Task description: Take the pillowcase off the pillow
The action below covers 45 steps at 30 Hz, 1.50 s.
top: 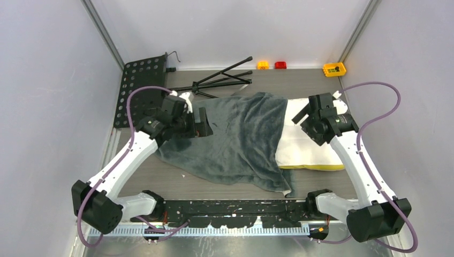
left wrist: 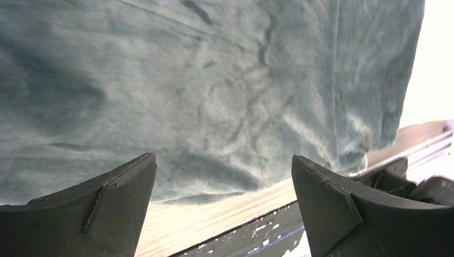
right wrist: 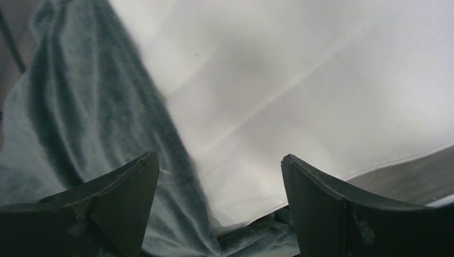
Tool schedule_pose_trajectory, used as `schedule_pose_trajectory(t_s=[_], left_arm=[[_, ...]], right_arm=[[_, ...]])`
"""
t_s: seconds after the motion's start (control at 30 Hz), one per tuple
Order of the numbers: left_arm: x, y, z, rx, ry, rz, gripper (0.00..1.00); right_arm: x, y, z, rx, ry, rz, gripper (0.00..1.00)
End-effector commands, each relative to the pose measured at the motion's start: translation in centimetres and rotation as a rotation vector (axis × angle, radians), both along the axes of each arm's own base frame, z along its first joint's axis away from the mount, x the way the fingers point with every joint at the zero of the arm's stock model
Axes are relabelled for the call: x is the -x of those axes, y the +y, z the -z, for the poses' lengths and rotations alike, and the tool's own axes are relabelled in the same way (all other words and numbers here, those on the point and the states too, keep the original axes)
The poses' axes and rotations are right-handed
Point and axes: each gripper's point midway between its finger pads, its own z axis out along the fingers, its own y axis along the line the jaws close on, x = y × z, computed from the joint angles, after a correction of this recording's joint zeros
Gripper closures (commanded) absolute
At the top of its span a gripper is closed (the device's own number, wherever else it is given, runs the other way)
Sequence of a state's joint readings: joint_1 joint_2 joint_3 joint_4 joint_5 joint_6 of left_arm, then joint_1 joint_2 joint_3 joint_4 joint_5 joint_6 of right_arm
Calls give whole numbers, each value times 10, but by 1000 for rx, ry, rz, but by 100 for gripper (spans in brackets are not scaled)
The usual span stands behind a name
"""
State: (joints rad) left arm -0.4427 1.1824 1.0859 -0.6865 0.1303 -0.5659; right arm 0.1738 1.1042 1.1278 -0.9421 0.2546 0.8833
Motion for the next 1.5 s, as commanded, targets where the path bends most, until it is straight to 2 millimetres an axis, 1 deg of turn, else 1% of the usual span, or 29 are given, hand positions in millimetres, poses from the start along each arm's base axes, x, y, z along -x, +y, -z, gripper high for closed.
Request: schedule_pose_trajectory(t_s=[0.0, 0.1, 0.17, 0.27, 0.4, 0.5, 0.6, 0.63, 0.67, 0.73, 0.77, 0.83, 0.87, 0.93, 1.07, 1.17, 1.27, 1.33, 1.37, 1.43, 1.47], left_arm=[[15, -18, 8, -51, 0, 124, 0], [24, -23, 15, -94, 28, 184, 0], [26, -24, 18, -101, 29, 199, 0], [31, -28, 24, -75, 39, 217, 0], [44, -41, 38, -3, 106, 259, 0], [51, -42, 49, 16, 133, 263, 0], [54, -40, 57, 15, 145, 261, 0], [55, -40, 59, 14, 150, 259, 0], [56, -40, 60, 15, 154, 258, 0], [58, -38, 65, 8, 161, 251, 0], [57, -36, 65, 0, 154, 243, 0], [54, -30, 66, -40, 119, 228, 0], [52, -26, 66, -64, 99, 216, 0], [49, -21, 65, -98, 65, 196, 0], [43, -14, 66, -143, 4, 153, 0], [39, -10, 69, -119, -40, 85, 0], [41, -4, 68, -68, -67, 3, 0], [46, 7, 66, -37, -49, -105, 0], [46, 12, 62, -10, -38, -175, 0], [56, 28, 68, 27, 35, -350, 0], [61, 33, 71, 60, 67, -425, 0]], right_arm=[[31, -28, 29, 121, 142, 136, 11], [44, -27, 45, 111, 209, 150, 10], [49, -21, 55, 71, 227, 160, 10], [51, -6, 73, -21, 233, 152, 10], [57, 0, 98, -61, 275, 180, 10], [55, -1, 111, -56, 277, 184, 10], [48, -6, 116, -23, 255, 184, 10], [44, -6, 117, -15, 243, 167, 12], [39, -4, 116, -14, 227, 139, 18], [29, 6, 113, -32, 183, 48, 35], [22, 12, 108, -50, 142, 9, 45], [14, 21, 96, -85, 72, -51, 80], [12, 24, 89, -96, 36, -66, 88], [8, 23, 73, -98, -29, -74, 97], [0, 17, 38, -63, -130, -75, 100], [-4, 20, 21, -69, -157, -101, 100], [-7, 26, 12, -83, -171, -133, 100], [-7, 26, 11, -83, -177, -132, 100], [-7, 26, 11, -86, -180, -131, 100], [-7, 26, 12, -89, -183, -129, 100], [-7, 26, 13, -89, -185, -129, 100]])
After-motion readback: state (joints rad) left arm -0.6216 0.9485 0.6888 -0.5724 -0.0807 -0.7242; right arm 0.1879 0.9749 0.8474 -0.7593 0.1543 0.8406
